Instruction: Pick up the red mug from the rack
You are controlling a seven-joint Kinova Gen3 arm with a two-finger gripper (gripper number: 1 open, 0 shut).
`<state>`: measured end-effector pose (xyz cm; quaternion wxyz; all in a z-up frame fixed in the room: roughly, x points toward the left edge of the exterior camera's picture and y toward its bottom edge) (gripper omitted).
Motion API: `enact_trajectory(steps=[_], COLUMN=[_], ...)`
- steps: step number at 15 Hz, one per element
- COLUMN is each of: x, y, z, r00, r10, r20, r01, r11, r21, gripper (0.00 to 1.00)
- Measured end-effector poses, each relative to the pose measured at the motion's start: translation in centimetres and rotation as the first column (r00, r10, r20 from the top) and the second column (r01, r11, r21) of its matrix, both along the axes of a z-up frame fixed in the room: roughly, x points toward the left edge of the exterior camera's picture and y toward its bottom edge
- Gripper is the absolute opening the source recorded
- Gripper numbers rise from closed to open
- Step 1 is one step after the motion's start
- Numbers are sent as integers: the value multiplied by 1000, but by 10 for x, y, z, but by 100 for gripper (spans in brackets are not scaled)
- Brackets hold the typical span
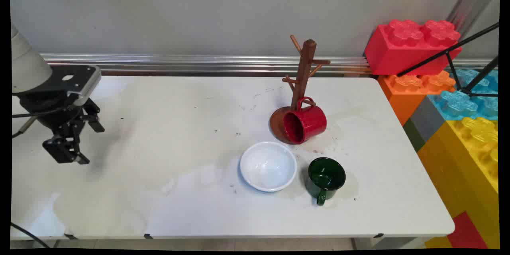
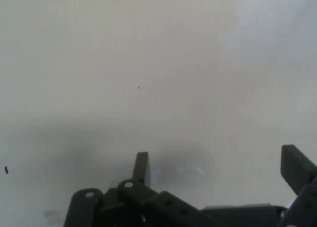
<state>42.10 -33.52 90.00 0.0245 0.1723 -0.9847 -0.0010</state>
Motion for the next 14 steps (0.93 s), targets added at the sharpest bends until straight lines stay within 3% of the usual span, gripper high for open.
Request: enact_trajectory(steps=[4, 8, 10, 14], x=[-6, -26, -36, -50], y=[-9, -25, -34, -44], z=[-5, 1, 6, 14], r00=[997, 970, 941, 865], r10=[35, 79, 106, 160], r20=[-67, -229, -321, -476], r01=[-36, -100, -148, -253], r11=[999, 992, 983, 958], r21=[-26, -79, -108, -137], gripper=[100, 100, 100, 100])
